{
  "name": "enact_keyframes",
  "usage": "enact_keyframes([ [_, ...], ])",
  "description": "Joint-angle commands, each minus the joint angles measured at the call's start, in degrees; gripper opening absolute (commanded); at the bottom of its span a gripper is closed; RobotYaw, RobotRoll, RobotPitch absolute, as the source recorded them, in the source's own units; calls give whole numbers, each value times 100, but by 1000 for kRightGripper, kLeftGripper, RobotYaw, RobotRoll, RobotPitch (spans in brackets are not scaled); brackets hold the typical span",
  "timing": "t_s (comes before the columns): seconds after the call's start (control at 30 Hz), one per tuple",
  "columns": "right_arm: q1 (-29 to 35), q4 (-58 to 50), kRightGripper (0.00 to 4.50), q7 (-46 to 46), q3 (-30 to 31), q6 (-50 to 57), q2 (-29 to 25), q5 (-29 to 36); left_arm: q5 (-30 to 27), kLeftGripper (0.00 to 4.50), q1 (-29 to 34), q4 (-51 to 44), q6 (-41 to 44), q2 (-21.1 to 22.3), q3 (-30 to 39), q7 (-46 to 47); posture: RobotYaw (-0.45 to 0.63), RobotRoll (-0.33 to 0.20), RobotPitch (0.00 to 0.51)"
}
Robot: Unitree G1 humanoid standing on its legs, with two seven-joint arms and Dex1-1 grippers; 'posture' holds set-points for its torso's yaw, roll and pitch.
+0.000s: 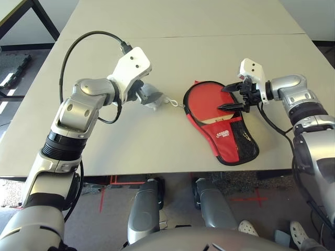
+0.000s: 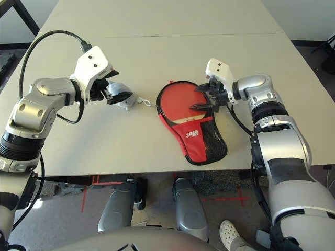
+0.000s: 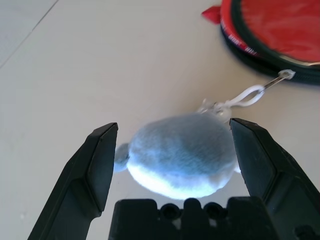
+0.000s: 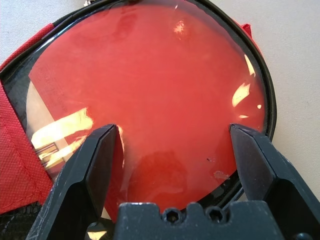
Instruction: Store the ping-pong paddle in its case and zip it.
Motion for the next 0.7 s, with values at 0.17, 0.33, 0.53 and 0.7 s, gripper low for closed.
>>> enact_keyframes([
  [0.17,241,107,4463,-83,115,-87,50,-205,-274,4500,-487,774,1199,-410,691,513,82,0,197],
  [0.33,262,105,4463,-172,106,-121,69,-207,-506,4500,-775,1217,1775,-677,1129,751,78,0,198],
  [0.53,290,118,4463,-270,96,-185,97,-209,-808,4500,-768,1322,2244,-772,1299,747,75,0,201],
  [0.7,272,132,4463,-362,85,-211,108,-212,-967,4500,-605,1204,2577,-813,1289,818,73,0,203],
])
